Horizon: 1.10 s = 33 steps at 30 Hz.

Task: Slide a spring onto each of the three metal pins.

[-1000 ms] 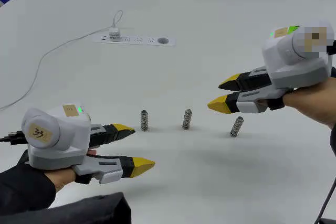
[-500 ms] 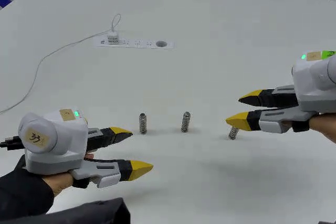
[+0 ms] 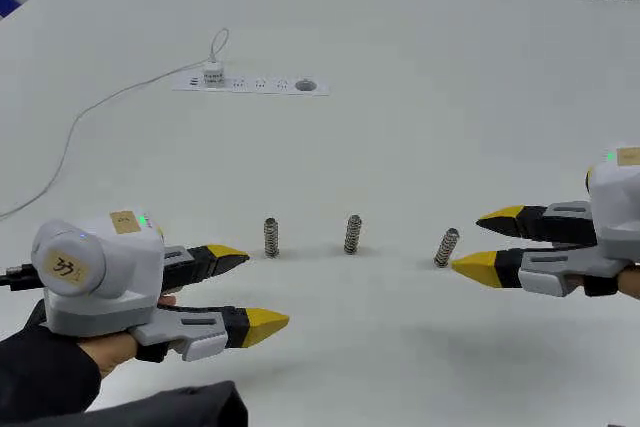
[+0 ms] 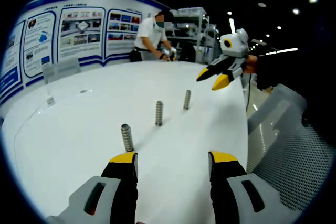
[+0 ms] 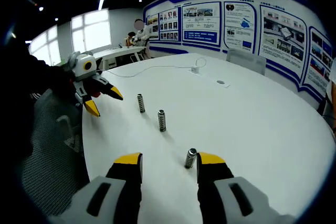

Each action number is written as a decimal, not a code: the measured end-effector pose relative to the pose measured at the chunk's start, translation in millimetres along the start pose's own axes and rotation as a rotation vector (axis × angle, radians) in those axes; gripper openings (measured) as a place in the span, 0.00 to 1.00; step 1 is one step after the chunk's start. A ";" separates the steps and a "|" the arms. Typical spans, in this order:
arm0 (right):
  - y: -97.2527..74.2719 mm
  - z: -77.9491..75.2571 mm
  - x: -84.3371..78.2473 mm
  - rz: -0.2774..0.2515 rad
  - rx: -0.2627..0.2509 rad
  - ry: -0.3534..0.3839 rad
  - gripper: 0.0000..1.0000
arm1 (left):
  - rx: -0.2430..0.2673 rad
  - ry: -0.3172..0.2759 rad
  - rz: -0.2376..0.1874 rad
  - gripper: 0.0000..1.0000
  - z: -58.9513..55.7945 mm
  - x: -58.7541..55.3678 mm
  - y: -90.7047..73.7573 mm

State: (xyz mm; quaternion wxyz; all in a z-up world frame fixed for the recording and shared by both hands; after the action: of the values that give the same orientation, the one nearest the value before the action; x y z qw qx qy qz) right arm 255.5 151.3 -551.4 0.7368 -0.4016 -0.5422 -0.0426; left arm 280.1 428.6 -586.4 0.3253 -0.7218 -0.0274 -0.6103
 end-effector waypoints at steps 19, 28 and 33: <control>-0.2 -0.9 -28.3 -0.033 -0.033 -0.012 0.50 | 0.018 -0.018 -0.004 0.57 5.4 -3.7 -1.2; -6.4 -4.0 -37.4 -0.076 -0.065 0.025 0.53 | 0.023 -0.023 -0.006 0.57 6.4 -4.3 -2.1; -8.1 -3.6 -41.7 -0.076 -0.074 0.035 0.53 | 0.025 -0.027 -0.007 0.57 6.9 -4.5 -2.5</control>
State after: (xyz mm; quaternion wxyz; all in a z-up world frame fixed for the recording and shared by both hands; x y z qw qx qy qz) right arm 237.1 128.0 -582.1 0.7289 -0.4068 -0.5419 -0.0974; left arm 283.9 435.7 -589.7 0.3316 -0.7258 -0.0421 -0.6012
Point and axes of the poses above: the centre of the closed fingertips' face, and the gripper's own axes: y roughly forward along the fingers, z roughly to its left, x roughly out of its top, the point moved 6 cm from there along -y, roughly backward along the fingers, and after that the axes turned 9 degrees about x, right-handed, at the moved point
